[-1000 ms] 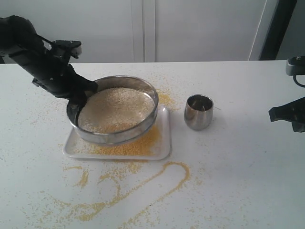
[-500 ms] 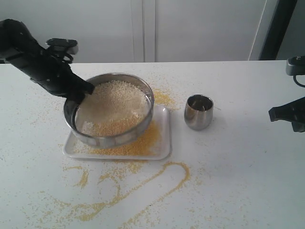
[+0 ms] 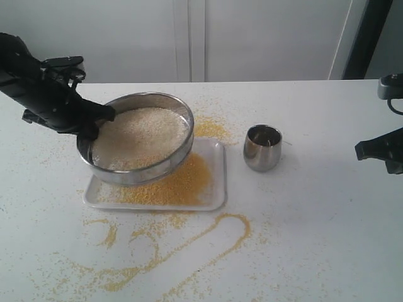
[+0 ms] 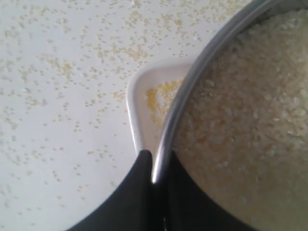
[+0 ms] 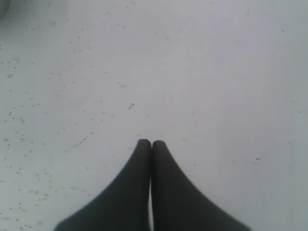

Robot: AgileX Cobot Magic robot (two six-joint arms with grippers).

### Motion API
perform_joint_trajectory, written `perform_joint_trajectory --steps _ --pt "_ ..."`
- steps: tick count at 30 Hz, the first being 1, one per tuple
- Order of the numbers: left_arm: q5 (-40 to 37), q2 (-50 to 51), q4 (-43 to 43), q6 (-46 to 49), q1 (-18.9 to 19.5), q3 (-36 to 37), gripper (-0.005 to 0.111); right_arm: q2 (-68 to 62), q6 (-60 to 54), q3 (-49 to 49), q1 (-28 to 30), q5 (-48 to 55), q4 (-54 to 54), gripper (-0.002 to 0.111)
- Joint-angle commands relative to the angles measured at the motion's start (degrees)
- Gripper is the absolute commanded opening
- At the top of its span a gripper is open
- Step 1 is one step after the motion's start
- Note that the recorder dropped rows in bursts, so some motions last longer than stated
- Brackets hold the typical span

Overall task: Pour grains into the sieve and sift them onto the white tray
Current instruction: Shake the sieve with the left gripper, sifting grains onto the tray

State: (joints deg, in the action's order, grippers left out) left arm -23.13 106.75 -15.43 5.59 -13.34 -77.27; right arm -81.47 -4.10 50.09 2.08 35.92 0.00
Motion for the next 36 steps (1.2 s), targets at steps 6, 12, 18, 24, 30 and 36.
perform_joint_trajectory --steps 6,12,18,24,30,36 --pt "4.7 -3.6 -3.6 -9.9 0.0 2.8 0.0 0.4 0.0 -0.3 0.2 -0.3 0.0 0.0" --pt "1.0 -4.8 -2.5 4.8 -1.0 2.8 0.0 0.4 0.0 -0.3 0.2 -0.3 0.0 0.0" --pt "-1.3 -5.5 -2.4 21.7 -1.8 2.8 0.0 0.4 0.0 -0.3 0.2 -0.3 0.0 0.0" --pt "1.9 -5.1 -3.7 -12.7 0.8 2.8 0.0 0.4 0.0 -0.3 0.2 -0.2 0.0 0.0" --pt "-4.8 -5.2 -1.5 6.5 -0.8 1.2 0.0 0.4 0.0 -0.3 0.2 -0.4 0.0 0.0" --pt "-13.8 -5.1 -1.5 12.6 0.1 0.4 0.0 0.4 0.0 -0.3 0.2 -0.4 0.0 0.0"
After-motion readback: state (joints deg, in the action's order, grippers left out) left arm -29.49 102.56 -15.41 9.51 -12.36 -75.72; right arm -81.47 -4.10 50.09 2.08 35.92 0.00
